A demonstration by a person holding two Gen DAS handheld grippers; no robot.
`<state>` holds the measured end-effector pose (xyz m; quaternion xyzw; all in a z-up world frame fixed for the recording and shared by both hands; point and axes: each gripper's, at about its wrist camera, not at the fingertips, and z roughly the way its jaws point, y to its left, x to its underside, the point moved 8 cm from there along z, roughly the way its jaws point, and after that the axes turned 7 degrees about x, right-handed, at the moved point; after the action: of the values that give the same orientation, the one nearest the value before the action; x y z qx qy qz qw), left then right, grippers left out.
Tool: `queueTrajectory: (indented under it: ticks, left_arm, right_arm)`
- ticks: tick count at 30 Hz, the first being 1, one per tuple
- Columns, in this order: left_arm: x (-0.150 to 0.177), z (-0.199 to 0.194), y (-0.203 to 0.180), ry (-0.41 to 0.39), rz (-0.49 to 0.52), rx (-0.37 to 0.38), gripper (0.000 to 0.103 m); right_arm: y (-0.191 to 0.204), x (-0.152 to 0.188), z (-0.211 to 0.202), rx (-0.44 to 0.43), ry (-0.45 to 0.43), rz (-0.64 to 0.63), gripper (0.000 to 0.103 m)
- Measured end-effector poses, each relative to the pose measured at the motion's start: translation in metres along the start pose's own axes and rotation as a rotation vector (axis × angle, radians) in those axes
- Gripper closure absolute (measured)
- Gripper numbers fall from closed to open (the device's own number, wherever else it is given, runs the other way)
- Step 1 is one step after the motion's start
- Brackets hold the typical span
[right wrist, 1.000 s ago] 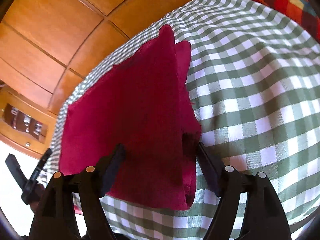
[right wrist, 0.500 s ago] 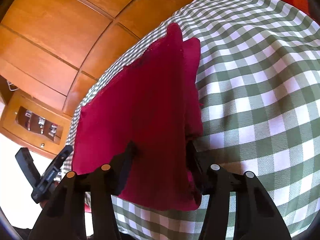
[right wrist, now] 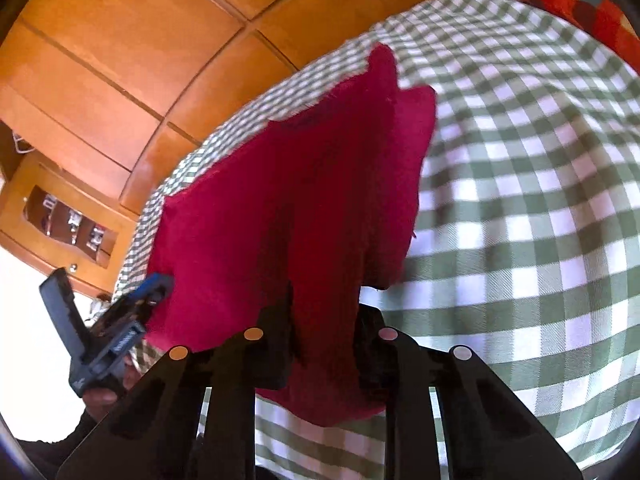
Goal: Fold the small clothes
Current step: 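Grasp the folded red sweater edge with both grippers and lift it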
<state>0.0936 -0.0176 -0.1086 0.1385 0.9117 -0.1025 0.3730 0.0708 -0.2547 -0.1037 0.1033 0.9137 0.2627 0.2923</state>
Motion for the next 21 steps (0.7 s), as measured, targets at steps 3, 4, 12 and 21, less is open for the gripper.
queueTrajectory:
  ticks: [3, 4, 12, 21]
  left_arm:
    - [0.002, 0.005, 0.004, 0.013, -0.037, 0.033, 0.054]
    - [0.003, 0.006, 0.005, 0.014, -0.045, 0.041, 0.054]
    - [-0.001, -0.011, 0.028, -0.025, -0.152, 0.141, 0.069]
    - [0.018, -0.026, 0.091, -0.021, -0.261, 0.142, 0.079]
  right_arm:
    - [0.017, -0.007, -0.007, -0.012, -0.010, -0.026, 0.083]
    - [0.023, -0.010, -0.008, -0.013, -0.011, -0.033, 0.083]
    - [0.072, -0.027, -0.018, 0.002, -0.032, -0.111, 0.084]
    - [0.150, -0.035, -0.012, 0.013, -0.022, -0.243, 0.086]
